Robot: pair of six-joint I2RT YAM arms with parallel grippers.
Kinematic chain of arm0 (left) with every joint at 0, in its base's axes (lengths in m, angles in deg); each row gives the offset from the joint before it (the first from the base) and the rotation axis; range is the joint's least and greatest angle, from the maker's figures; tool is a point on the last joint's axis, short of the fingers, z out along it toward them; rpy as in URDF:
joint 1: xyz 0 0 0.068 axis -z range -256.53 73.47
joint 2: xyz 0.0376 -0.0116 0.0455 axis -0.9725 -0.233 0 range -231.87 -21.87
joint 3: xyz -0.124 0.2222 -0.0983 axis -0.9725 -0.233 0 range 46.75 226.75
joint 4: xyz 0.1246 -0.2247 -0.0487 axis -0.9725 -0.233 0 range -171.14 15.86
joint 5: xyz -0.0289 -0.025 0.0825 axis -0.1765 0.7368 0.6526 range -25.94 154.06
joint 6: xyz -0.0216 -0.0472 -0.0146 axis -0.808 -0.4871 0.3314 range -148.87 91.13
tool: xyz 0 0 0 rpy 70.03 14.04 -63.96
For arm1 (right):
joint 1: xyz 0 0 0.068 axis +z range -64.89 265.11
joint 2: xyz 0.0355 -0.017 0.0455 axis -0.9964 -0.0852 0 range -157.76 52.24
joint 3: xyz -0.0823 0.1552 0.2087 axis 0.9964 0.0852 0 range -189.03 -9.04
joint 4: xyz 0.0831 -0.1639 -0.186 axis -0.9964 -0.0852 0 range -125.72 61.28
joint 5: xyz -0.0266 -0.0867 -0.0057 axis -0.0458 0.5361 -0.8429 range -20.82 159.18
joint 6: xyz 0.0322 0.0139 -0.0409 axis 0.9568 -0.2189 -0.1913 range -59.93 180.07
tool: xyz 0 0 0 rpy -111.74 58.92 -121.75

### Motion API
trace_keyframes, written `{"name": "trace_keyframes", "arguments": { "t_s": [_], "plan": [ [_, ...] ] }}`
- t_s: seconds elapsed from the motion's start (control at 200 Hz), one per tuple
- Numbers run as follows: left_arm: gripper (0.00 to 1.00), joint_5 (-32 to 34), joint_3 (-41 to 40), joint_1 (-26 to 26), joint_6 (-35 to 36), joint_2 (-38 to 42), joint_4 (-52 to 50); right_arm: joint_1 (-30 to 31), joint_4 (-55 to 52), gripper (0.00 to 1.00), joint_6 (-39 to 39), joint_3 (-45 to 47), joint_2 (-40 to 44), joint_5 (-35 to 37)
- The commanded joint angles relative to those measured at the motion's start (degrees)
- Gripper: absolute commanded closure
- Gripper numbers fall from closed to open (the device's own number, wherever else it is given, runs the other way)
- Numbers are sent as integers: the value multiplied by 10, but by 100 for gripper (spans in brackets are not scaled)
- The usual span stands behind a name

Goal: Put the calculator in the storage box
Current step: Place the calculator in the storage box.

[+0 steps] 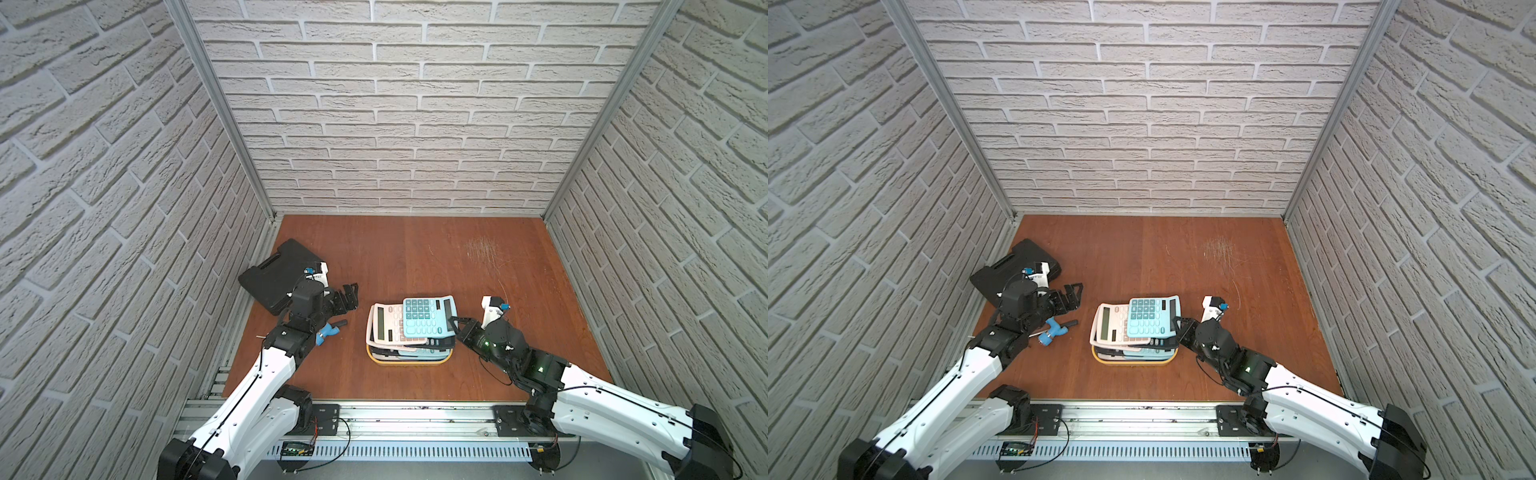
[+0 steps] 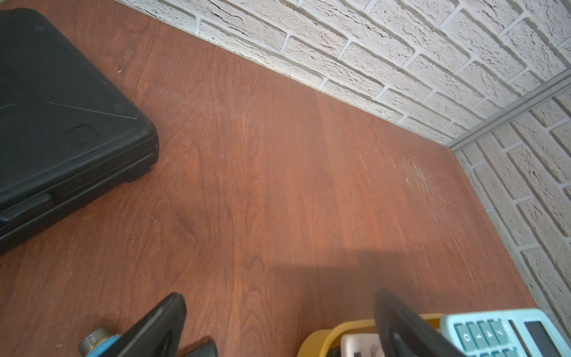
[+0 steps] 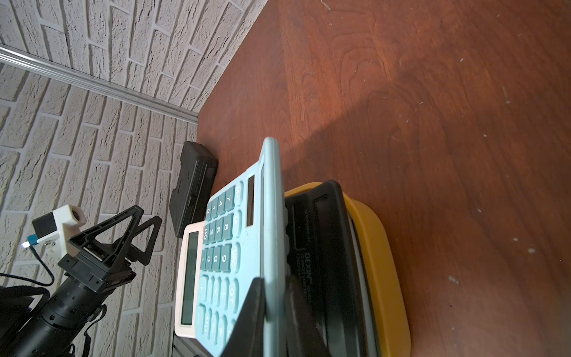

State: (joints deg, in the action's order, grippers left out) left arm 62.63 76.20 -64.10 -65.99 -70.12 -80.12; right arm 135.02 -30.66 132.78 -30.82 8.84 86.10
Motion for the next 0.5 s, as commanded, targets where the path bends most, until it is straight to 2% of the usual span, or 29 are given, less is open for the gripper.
{"name": "trace_keyframes", "arguments": {
  "t_s": [0.0,0.15,0.255,0.38,0.495],
  "plan": [
    [2,5,-6,-4,2,8,21,10,22,95,16,13,11,15],
    [2,6,-6,-4,2,10,21,16,8,90,21,17,18,19],
    [2,7,-7,-4,2,11,21,21,4,82,22,17,19,19],
    [2,7,-7,-4,2,11,21,26,3,77,22,18,17,17],
    [2,9,-7,-4,3,12,21,29,-1,66,22,17,16,15]
  ]
}}
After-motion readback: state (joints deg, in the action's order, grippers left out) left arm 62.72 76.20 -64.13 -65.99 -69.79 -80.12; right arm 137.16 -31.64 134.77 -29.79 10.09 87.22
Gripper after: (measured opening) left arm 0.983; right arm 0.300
